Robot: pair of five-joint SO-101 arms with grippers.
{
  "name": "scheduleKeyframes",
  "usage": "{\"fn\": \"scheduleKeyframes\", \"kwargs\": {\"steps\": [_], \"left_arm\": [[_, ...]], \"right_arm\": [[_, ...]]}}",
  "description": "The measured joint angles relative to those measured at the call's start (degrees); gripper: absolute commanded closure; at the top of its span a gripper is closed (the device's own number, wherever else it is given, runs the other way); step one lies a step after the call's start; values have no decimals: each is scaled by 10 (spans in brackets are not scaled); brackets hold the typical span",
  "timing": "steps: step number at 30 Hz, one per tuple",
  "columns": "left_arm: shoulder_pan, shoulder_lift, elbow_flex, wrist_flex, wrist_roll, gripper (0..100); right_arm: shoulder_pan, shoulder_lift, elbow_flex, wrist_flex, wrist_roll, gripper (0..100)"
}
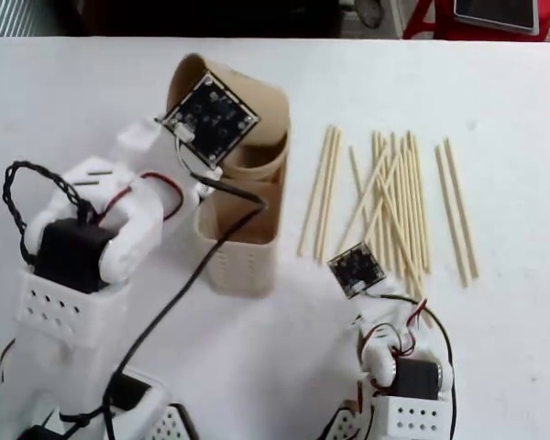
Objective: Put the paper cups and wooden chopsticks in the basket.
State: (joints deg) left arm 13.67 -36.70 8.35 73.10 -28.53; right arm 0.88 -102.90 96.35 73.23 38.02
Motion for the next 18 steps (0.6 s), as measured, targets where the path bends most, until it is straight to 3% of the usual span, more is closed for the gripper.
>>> {"fn": "scheduleKeyframes", "kwargs": {"steps": [18], "left_arm": [[-2,-136,20,98,-24,902]], "right_arm": [[0,0,0,0,0,981]]}}
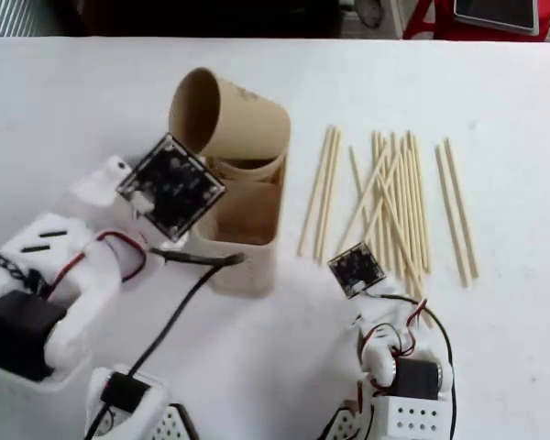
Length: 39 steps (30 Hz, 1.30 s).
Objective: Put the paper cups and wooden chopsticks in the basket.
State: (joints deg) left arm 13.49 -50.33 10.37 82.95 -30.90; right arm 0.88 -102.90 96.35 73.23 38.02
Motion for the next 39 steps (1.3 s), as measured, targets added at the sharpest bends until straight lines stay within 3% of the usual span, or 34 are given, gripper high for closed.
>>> {"fn": "scheduleKeyframes", "kwargs": {"steps": [5,13,22,39], "left_arm": [[0,-1,117,-23,0,902],[-15,-1,219,-137,0,902],[-35,-1,223,-230,0,902],[-35,-1,173,-244,0,902]], "right_arm": [[0,0,0,0,0,981],[0,0,0,0,0,981],[0,0,0,0,0,981],[0,0,0,0,0,981]]}}
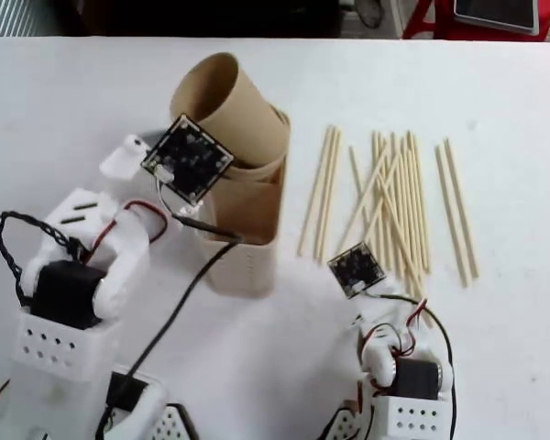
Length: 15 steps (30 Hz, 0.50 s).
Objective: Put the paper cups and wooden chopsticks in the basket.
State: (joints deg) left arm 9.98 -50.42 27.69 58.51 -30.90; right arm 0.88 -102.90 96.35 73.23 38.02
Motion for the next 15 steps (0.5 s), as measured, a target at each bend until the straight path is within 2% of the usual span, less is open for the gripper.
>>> {"fn": "scheduleKeyframes", "kwargs": {"steps": [8,15], "left_arm": [[4,0,0,-40,0,902],[54,0,0,-33,0,902]], "right_arm": [[0,0,0,0,0,981],[0,0,0,0,0,981]]}}
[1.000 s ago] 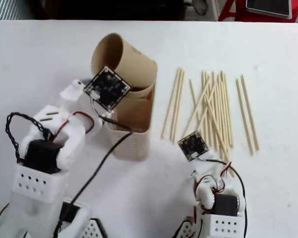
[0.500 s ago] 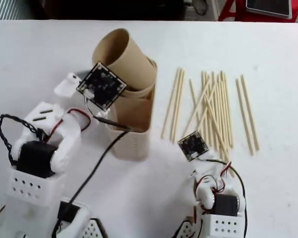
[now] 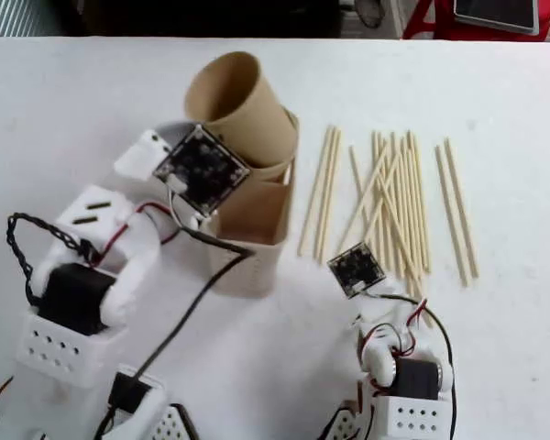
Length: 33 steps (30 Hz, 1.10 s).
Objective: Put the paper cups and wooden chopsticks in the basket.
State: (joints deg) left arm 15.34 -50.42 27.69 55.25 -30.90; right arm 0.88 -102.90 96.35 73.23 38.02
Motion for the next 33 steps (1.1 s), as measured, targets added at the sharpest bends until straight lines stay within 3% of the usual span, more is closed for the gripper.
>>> {"fn": "scheduleKeyframes", "kwargs": {"steps": [8,18,23,33], "left_arm": [[4,-2,0,87,0,902],[4,-109,0,112,0,902],[-28,-117,0,125,0,902],[-33,-122,11,236,0,902]], "right_arm": [[0,0,0,0,0,981],[0,0,0,0,0,981],[0,0,0,0,0,981],[-1,0,0,0,0,981]]}}
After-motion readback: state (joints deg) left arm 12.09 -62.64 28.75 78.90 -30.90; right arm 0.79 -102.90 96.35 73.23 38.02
